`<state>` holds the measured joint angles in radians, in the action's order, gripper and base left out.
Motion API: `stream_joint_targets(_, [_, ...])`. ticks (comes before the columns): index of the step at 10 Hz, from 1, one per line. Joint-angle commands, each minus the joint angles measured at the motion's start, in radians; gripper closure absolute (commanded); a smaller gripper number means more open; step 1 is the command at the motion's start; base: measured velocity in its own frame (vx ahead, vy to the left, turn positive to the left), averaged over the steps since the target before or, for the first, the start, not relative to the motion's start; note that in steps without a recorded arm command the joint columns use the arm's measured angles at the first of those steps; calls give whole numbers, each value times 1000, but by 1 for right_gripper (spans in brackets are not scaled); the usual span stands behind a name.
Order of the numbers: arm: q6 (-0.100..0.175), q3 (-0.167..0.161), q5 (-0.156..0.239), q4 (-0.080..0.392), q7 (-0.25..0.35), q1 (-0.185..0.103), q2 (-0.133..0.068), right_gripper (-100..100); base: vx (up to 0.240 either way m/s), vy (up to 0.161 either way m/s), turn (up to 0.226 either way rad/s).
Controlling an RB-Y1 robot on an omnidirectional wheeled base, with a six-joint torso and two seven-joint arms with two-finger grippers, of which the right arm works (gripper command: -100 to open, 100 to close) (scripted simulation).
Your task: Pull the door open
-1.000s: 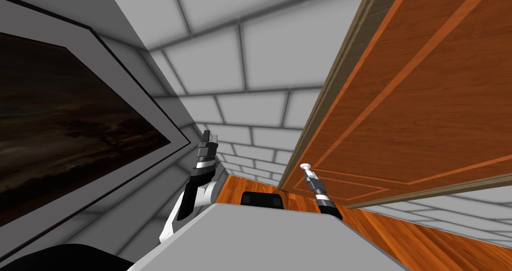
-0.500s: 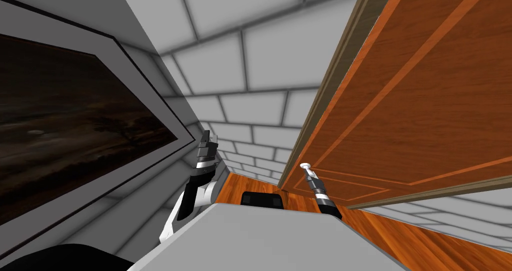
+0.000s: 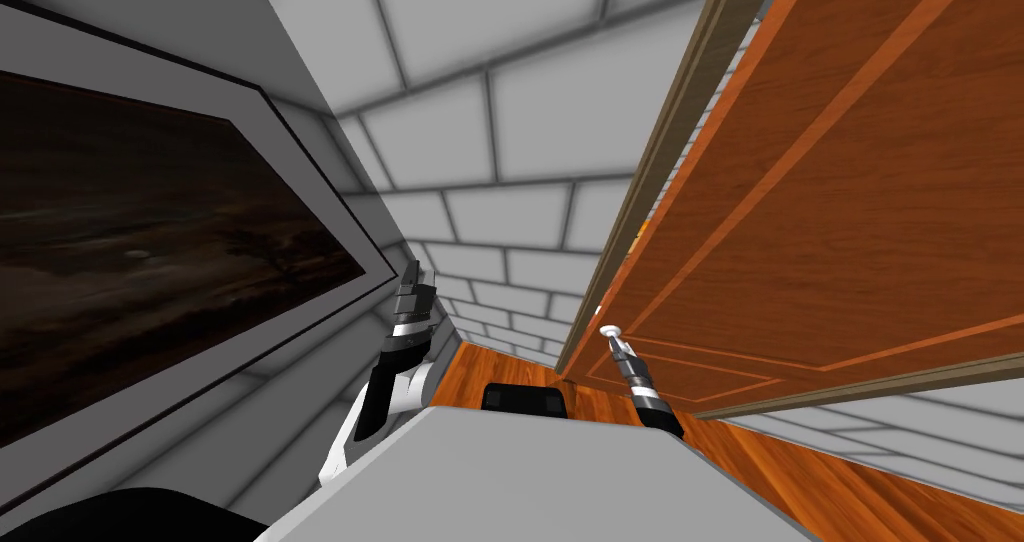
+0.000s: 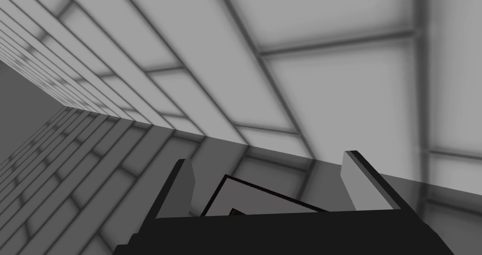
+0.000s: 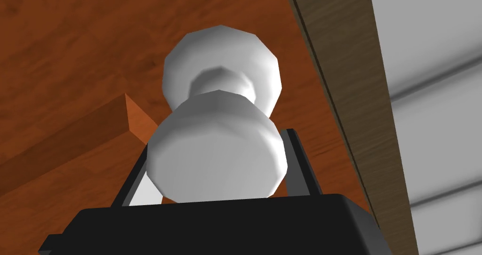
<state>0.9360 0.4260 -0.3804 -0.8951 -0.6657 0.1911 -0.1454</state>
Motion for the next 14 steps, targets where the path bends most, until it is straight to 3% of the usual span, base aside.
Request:
stream_joint_targets(1, [2,-17,21,-4,48,-1,1,100,-33,-17,42])
stream_joint_targets(14, [-10,-119,198,-24,367,9,-25,100,-39,-15,45])
